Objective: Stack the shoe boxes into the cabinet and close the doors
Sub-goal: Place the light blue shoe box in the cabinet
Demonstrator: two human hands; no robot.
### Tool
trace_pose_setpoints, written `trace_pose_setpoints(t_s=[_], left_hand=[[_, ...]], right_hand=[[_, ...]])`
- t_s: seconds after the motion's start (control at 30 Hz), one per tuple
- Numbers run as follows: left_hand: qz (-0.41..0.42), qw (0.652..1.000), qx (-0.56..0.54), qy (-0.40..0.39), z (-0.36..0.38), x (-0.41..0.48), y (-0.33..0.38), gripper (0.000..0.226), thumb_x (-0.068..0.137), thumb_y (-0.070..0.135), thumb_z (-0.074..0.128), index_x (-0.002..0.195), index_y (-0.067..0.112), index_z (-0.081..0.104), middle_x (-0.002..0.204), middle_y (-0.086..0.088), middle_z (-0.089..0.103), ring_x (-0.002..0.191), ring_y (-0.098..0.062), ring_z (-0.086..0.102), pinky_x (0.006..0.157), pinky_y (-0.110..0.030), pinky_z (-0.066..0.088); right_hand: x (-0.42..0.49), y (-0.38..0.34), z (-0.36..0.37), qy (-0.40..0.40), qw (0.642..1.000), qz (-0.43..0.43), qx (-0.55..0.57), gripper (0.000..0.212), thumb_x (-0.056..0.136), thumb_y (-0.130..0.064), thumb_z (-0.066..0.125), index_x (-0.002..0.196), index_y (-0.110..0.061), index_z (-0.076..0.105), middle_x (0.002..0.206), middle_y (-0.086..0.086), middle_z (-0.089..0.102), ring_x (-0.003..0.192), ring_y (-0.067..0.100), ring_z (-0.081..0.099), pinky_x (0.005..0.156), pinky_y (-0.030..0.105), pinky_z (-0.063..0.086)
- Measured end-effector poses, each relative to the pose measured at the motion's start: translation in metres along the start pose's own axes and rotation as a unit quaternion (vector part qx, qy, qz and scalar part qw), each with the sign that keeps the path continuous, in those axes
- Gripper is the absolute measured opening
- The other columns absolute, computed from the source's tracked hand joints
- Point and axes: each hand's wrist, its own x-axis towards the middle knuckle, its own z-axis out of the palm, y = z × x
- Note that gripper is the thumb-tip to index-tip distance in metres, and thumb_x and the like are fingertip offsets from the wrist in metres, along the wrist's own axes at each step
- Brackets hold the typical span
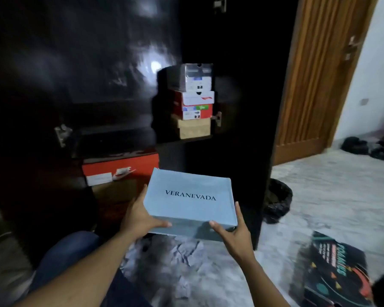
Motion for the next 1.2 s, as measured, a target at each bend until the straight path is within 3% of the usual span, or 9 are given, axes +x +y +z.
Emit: trace_pose_setpoints(t_s=[0.1,0.27,0.47,0.6,0.73,0.8,0.87,1.03,1.2], left_hand=[[0.014,0.998,0.015,0.057,-0.063,0.015,0.019,0.121,0.039,0.021,0.103,0.141,0.043,0.041,0.12,0.021,0.052,0.118,-0.009,0.049,0.084,-0.016,0.041],[-0.051,0.979,0.093,0.171,-0.148,0.048,0.044,0.147,0.035,0.047,0.1,0.157,0.032,0.02,0.146,-0.009,0.043,0.137,-0.028,0.039,0.108,-0.036,0.039],[-0.033,0.964,0.052,0.26,-0.18,0.108,0.038,0.111,0.037,0.04,0.099,0.135,0.037,0.048,0.122,-0.001,0.055,0.106,-0.014,0.045,0.082,-0.026,0.039],[-0.074,0.955,0.013,0.288,-0.166,0.153,0.006,0.108,0.047,0.061,0.082,0.144,0.044,0.036,0.128,-0.001,0.057,0.118,-0.025,0.052,0.095,-0.04,0.05],[-0.073,0.92,0.033,0.383,-0.141,0.171,-0.002,0.091,0.076,0.031,0.081,0.153,0.023,0.032,0.147,-0.01,0.036,0.129,-0.033,0.035,0.107,-0.045,0.039],[-0.032,0.909,0.014,0.416,-0.128,0.18,-0.016,0.081,0.083,0.013,0.077,0.151,0.014,0.033,0.156,-0.01,0.025,0.123,-0.017,0.041,0.104,-0.024,0.041],[-0.009,0.913,0.02,0.407,-0.119,0.192,-0.032,0.075,0.085,0.007,0.075,0.148,0.011,0.036,0.162,-0.009,0.012,0.116,-0.005,0.045,0.091,-0.003,0.035],[-0.023,0.933,0.136,0.331,-0.119,0.232,-0.071,0.091,0.085,0.043,0.071,0.158,0.022,0.02,0.164,0.004,-0.018,0.154,-0.024,0.004,0.117,-0.039,0.034],[-0.115,0.953,0.123,0.251,-0.142,0.268,-0.072,0.089,0.087,0.056,0.062,0.158,0.029,0.016,0.166,0.011,-0.014,0.148,-0.025,0.027,0.108,-0.042,0.042]], right_hand=[[0.038,-0.044,0.039,-0.048,0.997,-0.054,0.015,0.102,0.073,-0.04,0.086,0.154,-0.039,0.023,0.118,-0.037,0.05,0.094,-0.023,0.056,0.072,0.008,0.05],[0.102,-0.122,0.094,-0.106,0.985,-0.133,0.011,0.083,0.075,-0.047,0.081,0.147,-0.035,0.041,0.123,-0.017,0.056,0.104,0.004,0.061,0.074,0.015,0.054],[0.175,-0.172,0.151,-0.091,0.98,-0.175,0.009,0.085,0.076,-0.049,0.079,0.149,-0.032,0.038,0.129,-0.007,0.049,0.117,0.015,0.051,0.095,0.036,0.051],[0.213,-0.165,0.187,-0.075,0.98,-0.182,-0.014,0.082,0.08,-0.044,0.076,0.149,-0.021,0.038,0.139,0.011,0.055,0.119,0.024,0.057,0.09,0.041,0.055],[0.228,-0.142,0.218,-0.062,0.979,-0.194,-0.004,0.079,0.087,-0.03,0.073,0.151,-0.02,0.029,0.143,0.008,0.05,0.119,0.015,0.053,0.084,0.026,0.051],[0.237,-0.131,0.234,-0.058,0.976,-0.211,-0.006,0.079,0.088,-0.03,0.073,0.151,-0.028,0.025,0.15,0.003,0.041,0.131,0.019,0.049,0.097,0.038,0.052],[0.253,-0.123,0.249,-0.066,0.972,-0.225,-0.024,0.082,0.089,-0.03,0.072,0.153,-0.032,0.021,0.153,0.002,0.032,0.139,0.021,0.04,0.109,0.045,0.045],[0.295,-0.128,0.284,-0.133,0.953,-0.232,-0.141,0.094,0.091,-0.023,0.07,0.16,-0.022,0.005,0.154,0.011,0.029,0.137,0.022,0.038,0.105,0.024,0.031],[0.339,-0.134,0.323,-0.222,0.935,-0.188,-0.205,0.101,0.085,-0.037,0.076,0.16,-0.021,0.009,0.161,0.008,0.023,0.146,0.024,0.03,0.113,0.026,0.027]])
